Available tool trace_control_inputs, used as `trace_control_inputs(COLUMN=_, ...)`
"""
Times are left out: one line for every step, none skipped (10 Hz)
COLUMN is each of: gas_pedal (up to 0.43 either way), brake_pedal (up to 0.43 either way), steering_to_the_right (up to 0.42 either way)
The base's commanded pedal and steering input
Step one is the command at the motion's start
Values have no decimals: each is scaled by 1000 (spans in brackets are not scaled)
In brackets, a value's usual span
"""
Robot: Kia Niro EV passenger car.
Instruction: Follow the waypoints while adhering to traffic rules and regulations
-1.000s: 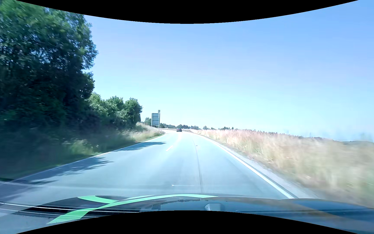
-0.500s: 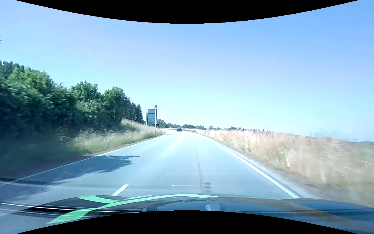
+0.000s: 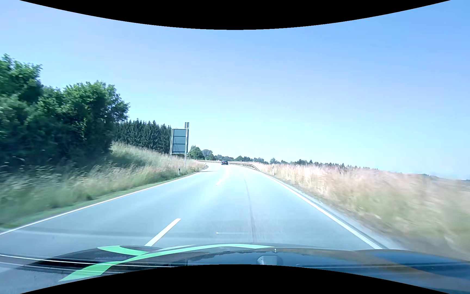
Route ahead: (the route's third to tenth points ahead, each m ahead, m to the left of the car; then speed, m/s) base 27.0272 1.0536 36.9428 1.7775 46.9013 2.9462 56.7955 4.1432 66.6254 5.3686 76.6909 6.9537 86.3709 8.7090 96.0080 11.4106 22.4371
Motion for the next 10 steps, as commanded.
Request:
trace_control_inputs(gas_pedal=350, brake_pedal=0, steering_to_the_right=-19)
trace_control_inputs(gas_pedal=358, brake_pedal=0, steering_to_the_right=-19)
trace_control_inputs(gas_pedal=370, brake_pedal=0, steering_to_the_right=-19)
trace_control_inputs(gas_pedal=378, brake_pedal=0, steering_to_the_right=-19)
trace_control_inputs(gas_pedal=378, brake_pedal=0, steering_to_the_right=-19)
trace_control_inputs(gas_pedal=390, brake_pedal=0, steering_to_the_right=-19)
trace_control_inputs(gas_pedal=390, brake_pedal=0, steering_to_the_right=-19)
trace_control_inputs(gas_pedal=390, brake_pedal=0, steering_to_the_right=-19)
trace_control_inputs(gas_pedal=390, brake_pedal=0, steering_to_the_right=-19)
trace_control_inputs(gas_pedal=398, brake_pedal=0, steering_to_the_right=-19)
